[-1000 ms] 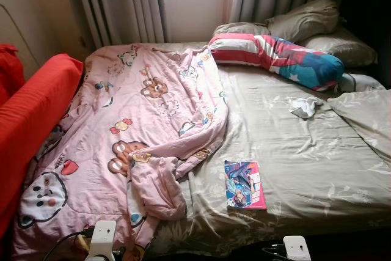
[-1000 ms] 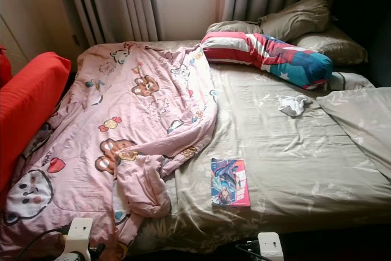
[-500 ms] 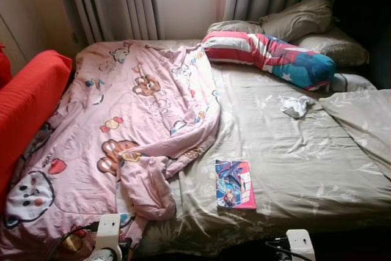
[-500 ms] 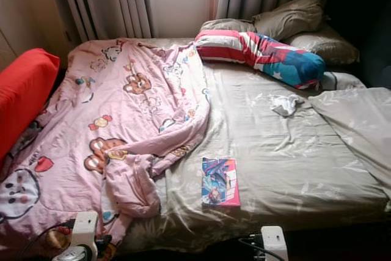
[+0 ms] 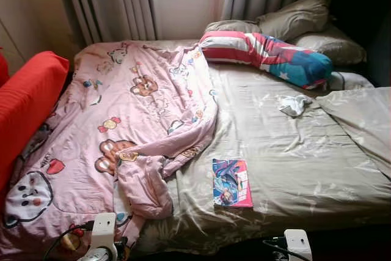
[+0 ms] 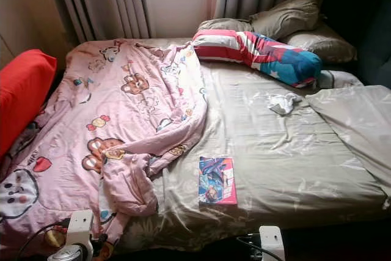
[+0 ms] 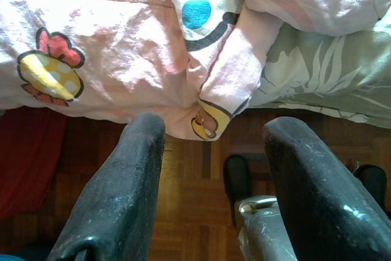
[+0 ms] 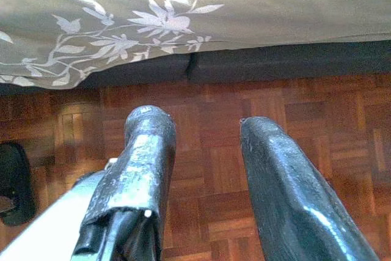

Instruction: Clean up the room

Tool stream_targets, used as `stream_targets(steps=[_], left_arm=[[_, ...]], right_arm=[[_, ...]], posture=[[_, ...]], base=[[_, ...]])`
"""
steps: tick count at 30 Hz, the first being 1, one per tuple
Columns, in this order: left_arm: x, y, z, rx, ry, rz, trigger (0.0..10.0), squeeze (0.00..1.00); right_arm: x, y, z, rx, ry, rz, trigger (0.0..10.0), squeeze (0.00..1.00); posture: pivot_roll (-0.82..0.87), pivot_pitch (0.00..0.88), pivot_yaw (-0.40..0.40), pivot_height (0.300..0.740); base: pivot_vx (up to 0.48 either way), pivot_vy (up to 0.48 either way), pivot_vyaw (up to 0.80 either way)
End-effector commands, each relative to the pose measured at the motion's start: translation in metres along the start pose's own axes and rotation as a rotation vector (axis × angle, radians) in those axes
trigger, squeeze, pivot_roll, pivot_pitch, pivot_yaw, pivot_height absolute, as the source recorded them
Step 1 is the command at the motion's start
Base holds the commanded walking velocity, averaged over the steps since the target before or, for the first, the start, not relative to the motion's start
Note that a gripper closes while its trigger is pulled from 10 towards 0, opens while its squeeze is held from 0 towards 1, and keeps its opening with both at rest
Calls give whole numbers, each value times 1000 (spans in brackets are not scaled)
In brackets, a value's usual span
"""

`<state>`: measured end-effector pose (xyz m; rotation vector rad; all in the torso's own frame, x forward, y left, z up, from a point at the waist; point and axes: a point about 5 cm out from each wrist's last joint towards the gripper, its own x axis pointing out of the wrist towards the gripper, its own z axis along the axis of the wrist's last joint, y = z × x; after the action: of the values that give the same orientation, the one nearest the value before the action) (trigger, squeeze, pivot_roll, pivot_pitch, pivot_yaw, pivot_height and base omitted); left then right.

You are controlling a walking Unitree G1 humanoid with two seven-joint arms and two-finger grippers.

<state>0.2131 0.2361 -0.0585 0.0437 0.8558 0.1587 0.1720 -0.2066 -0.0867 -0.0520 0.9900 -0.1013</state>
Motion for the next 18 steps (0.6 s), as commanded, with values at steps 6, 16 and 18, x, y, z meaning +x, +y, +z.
stream_targets(steps=[6, 16, 18], left_arm=[[-1, 1, -5, 17, 27, 0, 10000, 0], [-1, 9, -4, -17, 15, 24, 10000, 0], [-1, 9, -3, -8, 15, 22, 10000, 0]], right_arm=[[0, -3, 1, 19, -5, -18, 10000, 0], [0, 4, 2, -62, -11, 32, 10000, 0], [1, 6, 4, -76, -12, 46, 10000, 0]], posture=[[-54, 0, 4, 733], [-42, 0, -32, 733], [-48, 0, -38, 733]], base=[[0, 0, 0], [0, 0, 0], [0, 0, 0]])
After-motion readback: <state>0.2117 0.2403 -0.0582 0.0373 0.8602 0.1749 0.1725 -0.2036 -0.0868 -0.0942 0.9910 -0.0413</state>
